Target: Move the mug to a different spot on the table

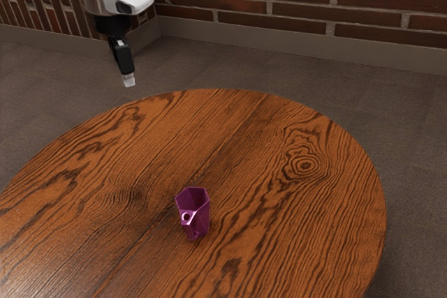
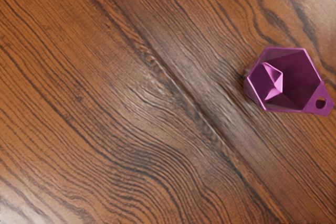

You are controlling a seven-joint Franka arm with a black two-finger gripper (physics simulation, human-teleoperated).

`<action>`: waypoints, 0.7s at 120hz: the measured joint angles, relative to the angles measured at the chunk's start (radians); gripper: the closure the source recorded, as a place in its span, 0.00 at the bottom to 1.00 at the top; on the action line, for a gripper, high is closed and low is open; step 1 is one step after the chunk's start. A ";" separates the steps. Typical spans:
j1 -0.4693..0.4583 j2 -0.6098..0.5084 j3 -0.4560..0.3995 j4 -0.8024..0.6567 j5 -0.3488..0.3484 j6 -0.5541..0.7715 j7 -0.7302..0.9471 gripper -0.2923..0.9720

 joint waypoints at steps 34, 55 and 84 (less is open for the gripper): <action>0.020 0.008 -0.003 -0.003 0.000 0.000 0.055 0.23; 0.075 -0.063 -0.071 -0.157 -0.054 0.004 0.033 0.23; 0.015 -0.206 -0.177 -0.481 -0.082 0.136 -0.170 0.23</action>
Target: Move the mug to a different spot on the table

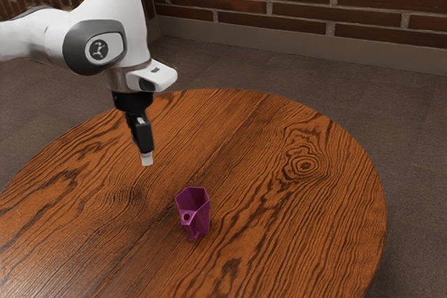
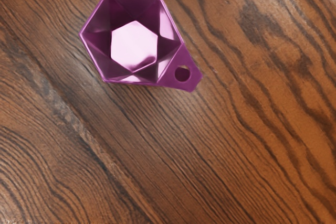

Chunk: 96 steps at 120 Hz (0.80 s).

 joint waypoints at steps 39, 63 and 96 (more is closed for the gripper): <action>0.011 -0.019 -0.047 -0.223 -0.001 0.302 -0.352 0.23; 0.092 -0.061 -0.209 -0.268 0.002 0.363 -0.534 0.23; 0.094 -0.081 -0.228 -0.458 -0.012 0.565 -0.866 0.23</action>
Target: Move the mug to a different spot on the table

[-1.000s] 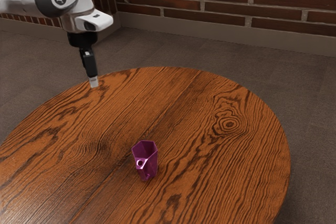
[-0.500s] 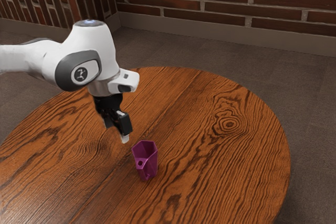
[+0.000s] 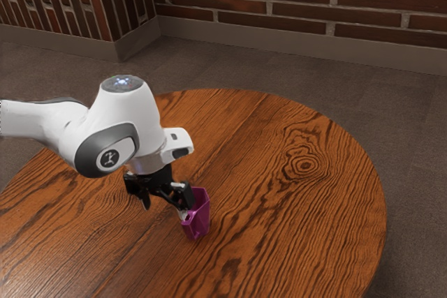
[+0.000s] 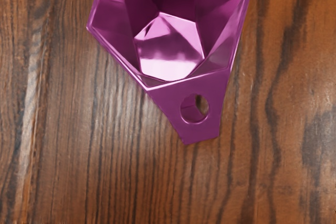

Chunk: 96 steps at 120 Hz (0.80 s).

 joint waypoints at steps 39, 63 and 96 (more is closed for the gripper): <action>-0.004 0.129 0.000 -0.032 0.034 0.204 -0.309 0.23; -0.002 0.227 0.000 -0.019 0.113 0.301 -0.436 0.23; 0.009 0.323 0.002 0.020 0.180 0.351 -0.555 0.24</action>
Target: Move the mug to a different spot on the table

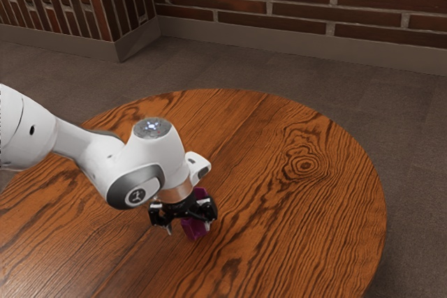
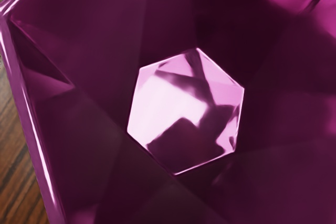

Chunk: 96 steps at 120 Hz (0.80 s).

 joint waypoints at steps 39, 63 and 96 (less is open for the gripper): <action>0.000 0.014 0.000 0.017 0.097 0.017 -0.088 0.56; 0.002 0.003 0.003 0.037 0.189 0.017 -0.125 0.65; 0.022 -0.001 0.030 0.095 0.270 0.014 -0.163 0.65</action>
